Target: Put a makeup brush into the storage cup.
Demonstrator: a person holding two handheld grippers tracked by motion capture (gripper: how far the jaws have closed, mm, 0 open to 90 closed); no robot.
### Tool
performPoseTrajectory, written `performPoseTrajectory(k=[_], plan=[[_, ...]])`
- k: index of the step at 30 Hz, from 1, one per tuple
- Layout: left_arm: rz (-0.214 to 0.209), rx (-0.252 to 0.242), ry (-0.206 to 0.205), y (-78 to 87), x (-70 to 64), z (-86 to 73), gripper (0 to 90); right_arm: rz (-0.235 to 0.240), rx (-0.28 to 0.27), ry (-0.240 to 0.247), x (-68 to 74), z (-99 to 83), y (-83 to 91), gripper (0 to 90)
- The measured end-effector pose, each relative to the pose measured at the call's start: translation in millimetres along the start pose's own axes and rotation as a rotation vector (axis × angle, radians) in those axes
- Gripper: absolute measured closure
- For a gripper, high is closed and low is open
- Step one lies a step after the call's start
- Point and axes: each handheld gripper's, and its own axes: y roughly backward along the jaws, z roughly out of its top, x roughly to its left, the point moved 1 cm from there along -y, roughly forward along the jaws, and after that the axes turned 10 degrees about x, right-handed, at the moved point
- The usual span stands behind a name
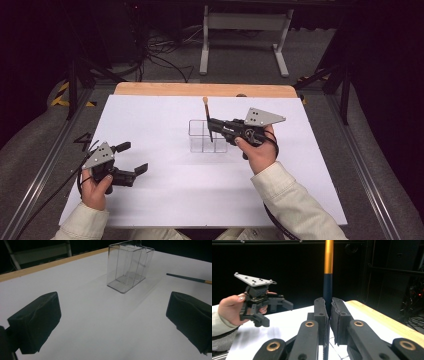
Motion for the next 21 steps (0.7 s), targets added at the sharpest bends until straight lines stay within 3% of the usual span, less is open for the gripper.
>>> performPoseTrajectory(k=[21], plan=[[-0.004, 0.001, -0.01, 0.0, -0.8, 0.1, 0.6, -0.082, -0.007, -0.02, -28.2, 0.3, -7.1, 83.0]])
